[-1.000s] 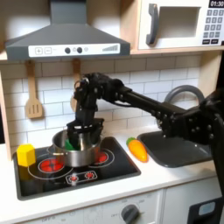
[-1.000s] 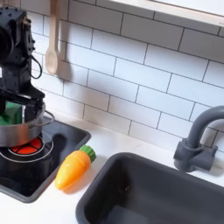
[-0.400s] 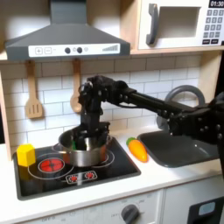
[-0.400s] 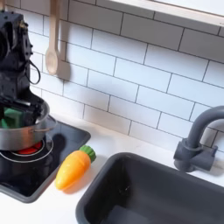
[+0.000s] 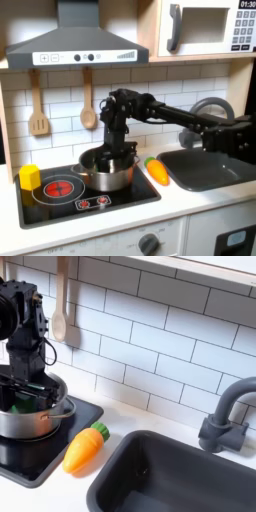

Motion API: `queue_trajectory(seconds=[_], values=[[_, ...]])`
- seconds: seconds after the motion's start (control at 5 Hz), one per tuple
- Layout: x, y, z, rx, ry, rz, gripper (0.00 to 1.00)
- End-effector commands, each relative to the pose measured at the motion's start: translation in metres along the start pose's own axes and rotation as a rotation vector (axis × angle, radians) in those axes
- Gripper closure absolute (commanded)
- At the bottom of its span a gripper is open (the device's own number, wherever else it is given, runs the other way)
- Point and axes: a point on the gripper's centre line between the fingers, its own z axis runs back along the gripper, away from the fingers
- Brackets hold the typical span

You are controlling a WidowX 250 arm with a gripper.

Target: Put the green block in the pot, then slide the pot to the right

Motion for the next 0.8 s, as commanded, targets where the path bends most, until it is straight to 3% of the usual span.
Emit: queue_trajectory(seconds=[0.0,0.4,0.6], values=[[-0.011,-0.012,0.001,-0.014,0.011,-0.038,0.00],[-0.021,-0.023,0.008,-0.025,0.006,-0.053,0.00],[-0.021,-0.020,0.007,-0.024,0.011,-0.044,0.00]])
